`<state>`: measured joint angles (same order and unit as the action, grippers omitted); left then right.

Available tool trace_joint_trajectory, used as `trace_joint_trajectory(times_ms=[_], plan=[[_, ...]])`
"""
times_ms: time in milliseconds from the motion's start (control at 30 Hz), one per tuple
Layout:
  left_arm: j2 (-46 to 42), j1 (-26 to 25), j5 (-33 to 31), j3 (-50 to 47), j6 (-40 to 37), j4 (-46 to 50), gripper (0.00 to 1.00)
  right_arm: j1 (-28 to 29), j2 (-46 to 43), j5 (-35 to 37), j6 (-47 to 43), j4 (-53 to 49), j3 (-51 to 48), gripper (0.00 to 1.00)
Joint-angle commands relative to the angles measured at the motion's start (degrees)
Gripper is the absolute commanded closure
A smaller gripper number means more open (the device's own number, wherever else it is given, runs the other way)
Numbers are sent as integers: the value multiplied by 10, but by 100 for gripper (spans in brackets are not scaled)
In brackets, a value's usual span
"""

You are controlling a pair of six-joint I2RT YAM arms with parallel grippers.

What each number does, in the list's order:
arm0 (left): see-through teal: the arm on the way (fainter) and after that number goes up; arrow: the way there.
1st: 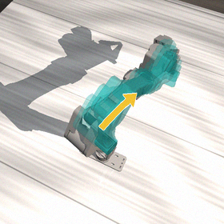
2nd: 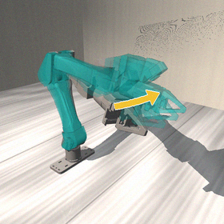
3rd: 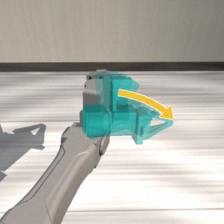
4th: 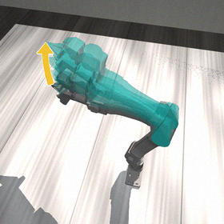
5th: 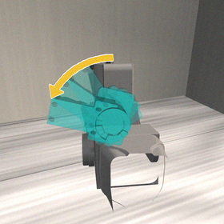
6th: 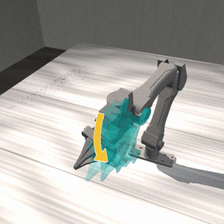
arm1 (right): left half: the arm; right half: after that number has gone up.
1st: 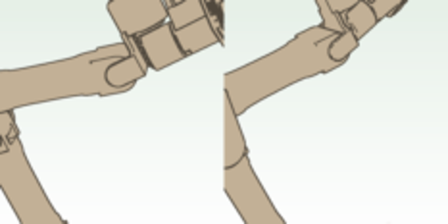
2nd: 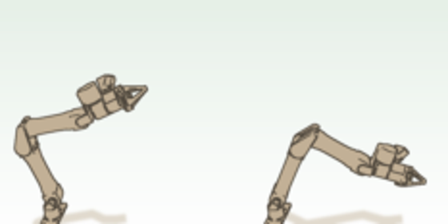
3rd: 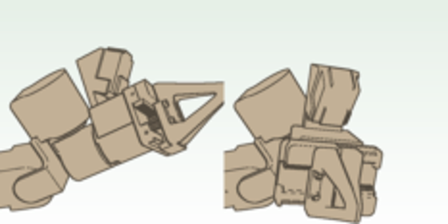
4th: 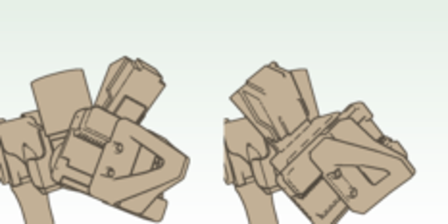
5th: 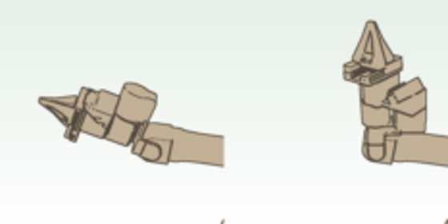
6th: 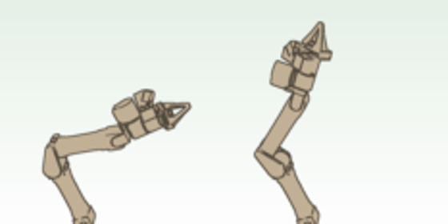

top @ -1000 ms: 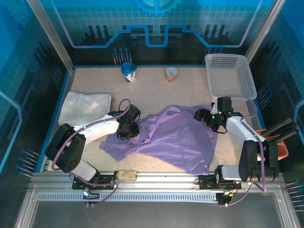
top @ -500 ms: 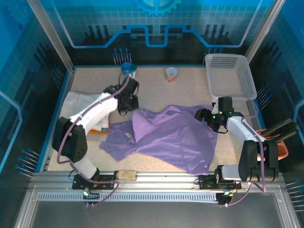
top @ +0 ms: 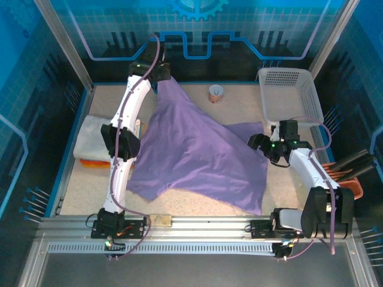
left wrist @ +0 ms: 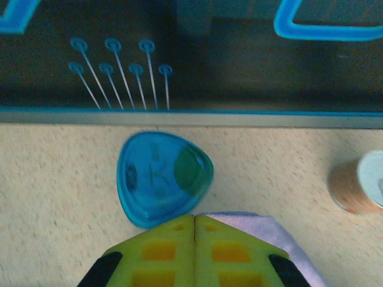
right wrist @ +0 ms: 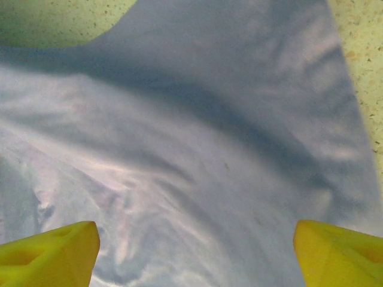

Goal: Fold and stack the t-shirts

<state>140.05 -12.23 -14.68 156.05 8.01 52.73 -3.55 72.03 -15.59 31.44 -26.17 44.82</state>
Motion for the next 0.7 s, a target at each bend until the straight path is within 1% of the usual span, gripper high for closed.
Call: trace_joint_trajectory(times_ms=[0,33,67,167,200,233,333,433,533,667], plan=[[0,2,-35,-33,-57,-80,94,-7,-21,-15,0,-38,19,15],[-7,2,-38,-60,-57,-107,86,-6,-24,-15,0,-41,19,15],[-11,2,-41,-80,-56,-123,75,-5,-27,-14,-1,-45,18,15],[-7,2,-54,-80,-46,-100,37,-2,-33,-10,-4,-53,13,15],[-10,2,-54,-79,-40,-85,30,-1,-34,-11,-4,-54,8,15],[-15,2,-47,-79,-33,-65,26,2,-34,-10,-5,-54,3,14],[-47,1,-32,-106,-10,-9,23,12,-31,-6,-4,-48,-17,15],[-99,1,-8,-169,17,39,23,32,-28,-3,0,-34,-34,14],[-181,0,35,-299,41,47,24,61,-14,-5,8,-8,-49,13],[-332,-4,65,-548,90,-24,25,84,41,-13,19,31,-60,13]])
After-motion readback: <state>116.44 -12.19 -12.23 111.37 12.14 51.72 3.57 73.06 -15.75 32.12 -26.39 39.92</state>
